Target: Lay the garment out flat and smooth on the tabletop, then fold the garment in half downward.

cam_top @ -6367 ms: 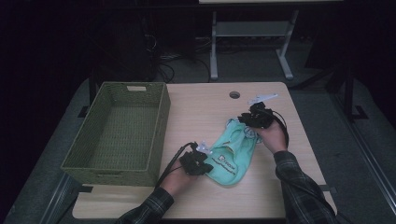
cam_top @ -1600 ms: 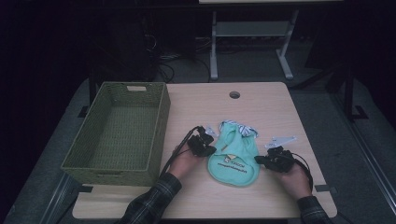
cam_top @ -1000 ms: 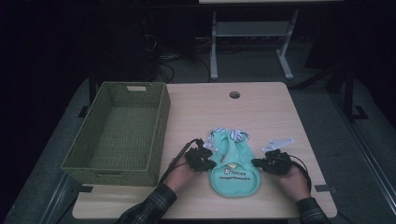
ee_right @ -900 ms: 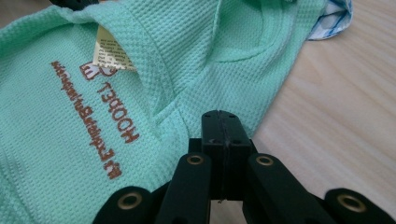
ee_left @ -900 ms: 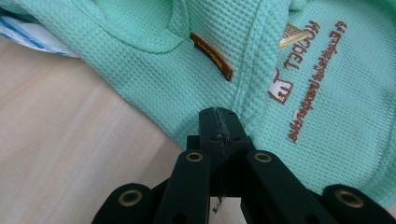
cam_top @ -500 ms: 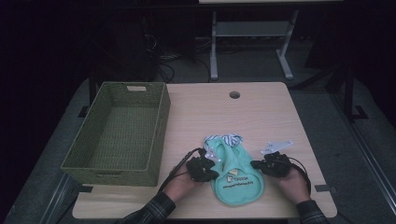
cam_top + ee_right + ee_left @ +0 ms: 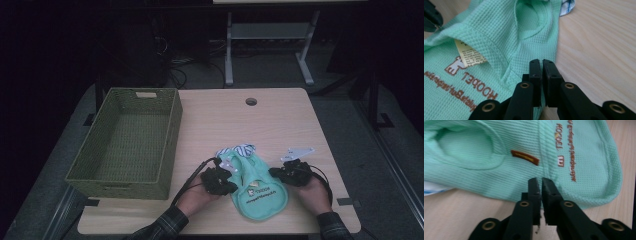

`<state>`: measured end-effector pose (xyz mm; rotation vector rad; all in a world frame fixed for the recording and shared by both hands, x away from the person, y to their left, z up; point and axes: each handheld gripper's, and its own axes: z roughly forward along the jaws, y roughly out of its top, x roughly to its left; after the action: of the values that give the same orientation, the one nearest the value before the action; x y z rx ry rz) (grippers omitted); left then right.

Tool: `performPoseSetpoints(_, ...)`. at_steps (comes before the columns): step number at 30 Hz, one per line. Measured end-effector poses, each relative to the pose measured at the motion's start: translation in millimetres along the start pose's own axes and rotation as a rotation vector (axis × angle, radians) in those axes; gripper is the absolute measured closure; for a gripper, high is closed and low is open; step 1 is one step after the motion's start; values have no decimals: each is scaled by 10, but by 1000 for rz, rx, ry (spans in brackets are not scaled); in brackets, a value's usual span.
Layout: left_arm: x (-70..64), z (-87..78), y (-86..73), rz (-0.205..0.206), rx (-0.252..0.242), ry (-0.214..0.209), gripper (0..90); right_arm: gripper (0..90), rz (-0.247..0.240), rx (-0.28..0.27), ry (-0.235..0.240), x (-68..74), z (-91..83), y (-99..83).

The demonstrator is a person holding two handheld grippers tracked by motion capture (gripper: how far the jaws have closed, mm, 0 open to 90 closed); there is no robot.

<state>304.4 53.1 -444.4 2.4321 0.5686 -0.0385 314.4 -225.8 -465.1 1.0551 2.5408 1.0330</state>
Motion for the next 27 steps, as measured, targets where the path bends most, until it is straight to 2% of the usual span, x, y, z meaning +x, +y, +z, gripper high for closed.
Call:
performPoseSetpoints(5,118,-70,45,-16,-30,4,726,807,5,-20,13,23,-45,15)
performPoseSetpoints(6,154,-85,57,-8,-25,6,700,795,7,-27,18,28,-53,16)
performPoseSetpoints(13,365,-157,134,-50,-66,29,580,773,9,-39,36,76,-73,37)
performPoseSetpoints(17,508,-214,220,-51,-72,52,549,764,-1,-43,45,118,-76,53)
performPoseSetpoints(20,619,-244,299,-54,-82,85,531,757,-7,-48,54,147,-74,61)
performPoseSetpoints(21,652,-244,324,-69,-95,91,526,757,-11,-45,54,159,-71,65)
performPoseSetpoints(22,696,-254,349,-68,-93,96,524,757,-12,-44,55,173,-70,66)
performPoseSetpoints(27,860,-213,451,-85,-96,131,524,758,-28,-48,61,198,-68,76)
